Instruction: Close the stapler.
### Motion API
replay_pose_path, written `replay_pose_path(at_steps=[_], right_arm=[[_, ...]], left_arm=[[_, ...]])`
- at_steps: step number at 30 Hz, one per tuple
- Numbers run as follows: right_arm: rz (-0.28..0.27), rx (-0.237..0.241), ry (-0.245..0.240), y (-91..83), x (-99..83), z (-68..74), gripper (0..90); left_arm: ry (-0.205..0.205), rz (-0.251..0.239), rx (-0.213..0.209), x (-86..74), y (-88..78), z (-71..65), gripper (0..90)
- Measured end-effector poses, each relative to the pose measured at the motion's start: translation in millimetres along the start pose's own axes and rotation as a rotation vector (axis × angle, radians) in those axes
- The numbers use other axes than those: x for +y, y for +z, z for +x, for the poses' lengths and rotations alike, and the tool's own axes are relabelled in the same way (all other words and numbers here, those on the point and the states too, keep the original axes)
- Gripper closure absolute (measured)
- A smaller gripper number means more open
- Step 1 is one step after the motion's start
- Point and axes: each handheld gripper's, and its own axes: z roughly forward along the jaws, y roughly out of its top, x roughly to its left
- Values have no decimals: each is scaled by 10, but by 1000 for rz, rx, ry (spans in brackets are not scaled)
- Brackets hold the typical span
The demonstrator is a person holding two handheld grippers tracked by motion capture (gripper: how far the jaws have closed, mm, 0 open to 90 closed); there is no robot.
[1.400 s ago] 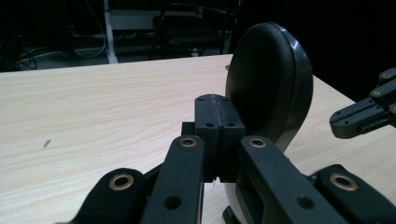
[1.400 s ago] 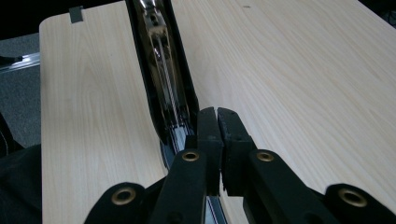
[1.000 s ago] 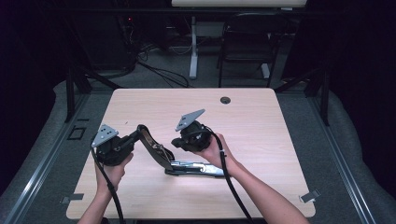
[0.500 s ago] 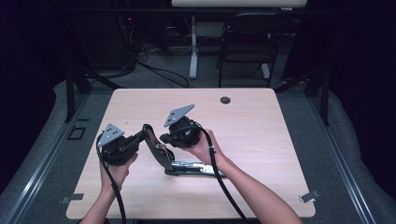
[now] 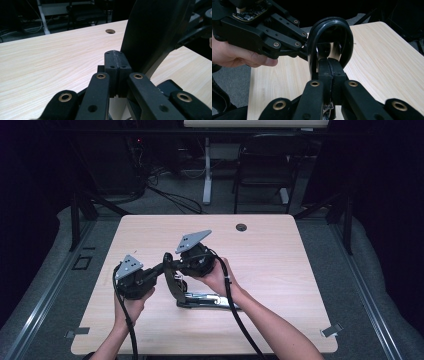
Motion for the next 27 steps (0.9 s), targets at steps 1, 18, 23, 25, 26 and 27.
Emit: replay_pose_path(at_steps=[1,18,23,25,26,27], right_arm=[[-1,-3,-1,-9,-7,-1,896],[-16,-8,45,-191,-213,-72,899],[-15,-14,55,-266,-286,-97,900],[-11,-19,65,-313,-336,-108,900],[-11,-19,65,-313,-336,-108,900],[-14,-21,70,-324,-353,-108,900]], left_arm=[[-5,-2,-2,-6,10,-9,899],[29,61,-37,-66,140,-130,899],[37,77,-48,-107,201,-167,899],[48,87,-53,-109,213,-185,899],[53,88,-56,-109,221,-191,899],[51,88,-57,-111,230,-202,899]])
